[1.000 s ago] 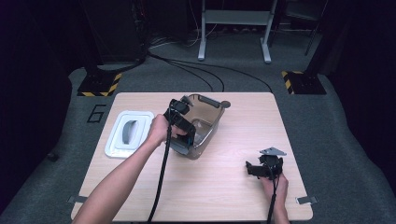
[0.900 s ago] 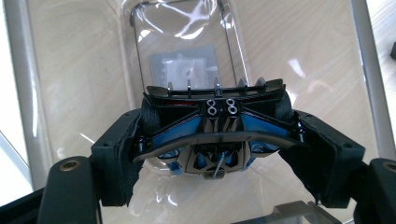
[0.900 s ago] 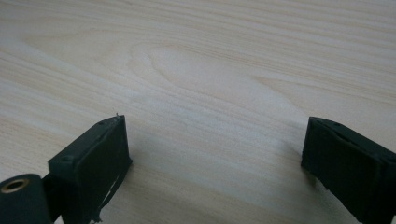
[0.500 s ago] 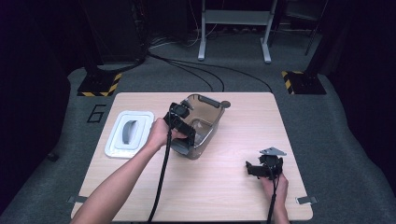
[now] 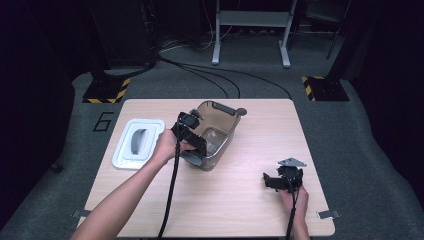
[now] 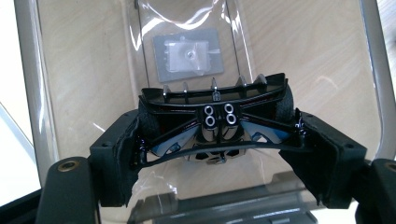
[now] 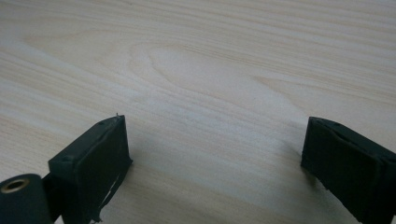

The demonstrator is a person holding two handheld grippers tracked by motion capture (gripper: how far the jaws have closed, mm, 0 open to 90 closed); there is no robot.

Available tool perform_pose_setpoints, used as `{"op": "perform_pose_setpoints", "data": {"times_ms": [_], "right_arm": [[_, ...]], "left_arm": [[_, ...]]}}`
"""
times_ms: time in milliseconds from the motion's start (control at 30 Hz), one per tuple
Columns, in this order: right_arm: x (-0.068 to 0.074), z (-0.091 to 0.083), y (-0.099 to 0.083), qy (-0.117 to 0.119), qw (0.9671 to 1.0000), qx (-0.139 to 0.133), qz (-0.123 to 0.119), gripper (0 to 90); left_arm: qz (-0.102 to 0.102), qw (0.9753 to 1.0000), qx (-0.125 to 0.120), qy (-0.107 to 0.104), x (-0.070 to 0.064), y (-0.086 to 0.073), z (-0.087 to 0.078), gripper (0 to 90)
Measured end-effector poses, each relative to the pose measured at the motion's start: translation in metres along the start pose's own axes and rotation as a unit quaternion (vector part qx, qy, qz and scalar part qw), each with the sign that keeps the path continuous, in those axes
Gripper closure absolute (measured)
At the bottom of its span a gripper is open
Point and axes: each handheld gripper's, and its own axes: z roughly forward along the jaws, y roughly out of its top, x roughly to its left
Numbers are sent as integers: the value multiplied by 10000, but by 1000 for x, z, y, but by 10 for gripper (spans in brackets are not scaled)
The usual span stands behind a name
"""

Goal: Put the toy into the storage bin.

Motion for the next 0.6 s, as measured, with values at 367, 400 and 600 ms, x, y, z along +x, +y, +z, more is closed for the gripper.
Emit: {"op": "perform_pose_setpoints", "data": {"times_ms": [367,400,600], "right_arm": [[0,0,0,-1,10000,2,6,64],[0,0,0,-1,10000,0,4,65],[0,0,0,-1,10000,1,5,64]], "left_arm": [[86,9999,-45,58,-7,-2,-1,228],[103,9999,-49,70,-8,-2,-1,227],[181,9997,-50,127,-11,-3,-1,219]]}}
